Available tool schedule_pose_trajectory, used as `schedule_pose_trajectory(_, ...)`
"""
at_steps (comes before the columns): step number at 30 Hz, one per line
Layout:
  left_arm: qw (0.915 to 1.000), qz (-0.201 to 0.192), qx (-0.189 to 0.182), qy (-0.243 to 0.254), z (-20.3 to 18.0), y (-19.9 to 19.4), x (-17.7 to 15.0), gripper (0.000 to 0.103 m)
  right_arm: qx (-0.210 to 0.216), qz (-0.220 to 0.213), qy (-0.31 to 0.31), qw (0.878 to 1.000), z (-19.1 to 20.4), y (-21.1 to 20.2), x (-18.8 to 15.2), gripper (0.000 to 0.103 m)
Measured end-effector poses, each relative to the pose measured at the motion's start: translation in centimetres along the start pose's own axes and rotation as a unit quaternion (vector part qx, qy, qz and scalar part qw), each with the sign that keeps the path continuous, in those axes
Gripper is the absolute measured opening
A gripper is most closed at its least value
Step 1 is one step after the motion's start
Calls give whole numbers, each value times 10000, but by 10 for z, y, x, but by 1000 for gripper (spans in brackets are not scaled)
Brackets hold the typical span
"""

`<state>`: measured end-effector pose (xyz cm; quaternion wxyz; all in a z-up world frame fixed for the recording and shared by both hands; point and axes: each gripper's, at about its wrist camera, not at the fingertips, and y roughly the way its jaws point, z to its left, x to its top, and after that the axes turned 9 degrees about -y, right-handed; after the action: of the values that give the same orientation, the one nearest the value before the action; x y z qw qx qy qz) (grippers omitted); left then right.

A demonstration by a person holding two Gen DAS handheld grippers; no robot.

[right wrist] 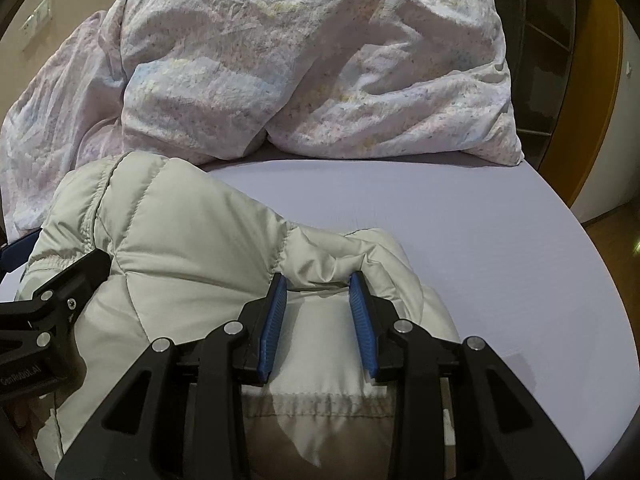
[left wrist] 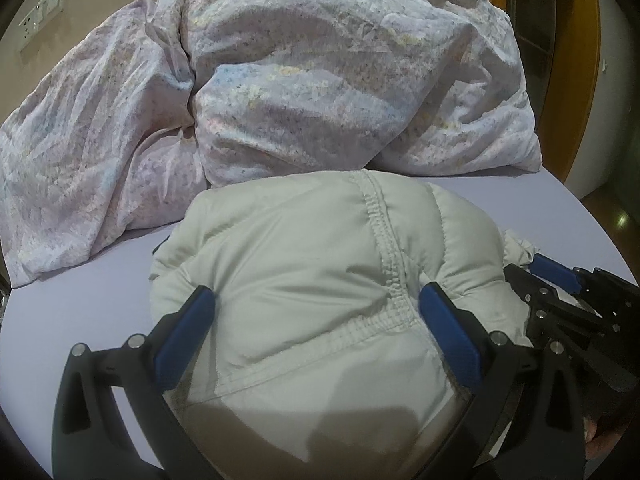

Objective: Fold large clothes

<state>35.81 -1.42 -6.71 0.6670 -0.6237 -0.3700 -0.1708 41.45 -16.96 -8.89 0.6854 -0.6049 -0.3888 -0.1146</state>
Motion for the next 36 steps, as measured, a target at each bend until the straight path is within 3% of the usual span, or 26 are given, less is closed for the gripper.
schedule_pose_trajectory(15, 9997, -160, 27, -158, 0, 17, -6, 101, -104, -146, -17, 9998, 2, 9, -2, 34)
schedule_pose_trajectory(21, 9999, -6, -33, -137, 2, 13, -1, 101, 28, 236, -40, 9997, 0, 7, 6, 35)
schedule_pose_trajectory(24, 9995, 123, -264, -97, 9, -2, 3, 101, 478, 574, 166, 9971, -12, -1, 17, 46)
schedule_pose_trajectory(26, 9987, 123, -419, -246, 20, -18, 5, 101, 781, 612, 375, 9944, -25, -12, 23, 77)
schedule_pose_trajectory(28, 9972, 114, -554, -485, 38, -35, 6, 101, 914, 580, 522, 9928, -37, -22, 26, 92)
schedule_pose_trajectory(33, 9938, 397, -631, -821, 74, -55, 0, 101, 1656, 1137, 1088, 9736, -73, -16, 18, 94)
schedule_pose_trajectory(36, 9911, 602, -692, -966, 92, -60, -7, 101, 2085, 1615, 1440, 9538, -95, -3, 7, 94)
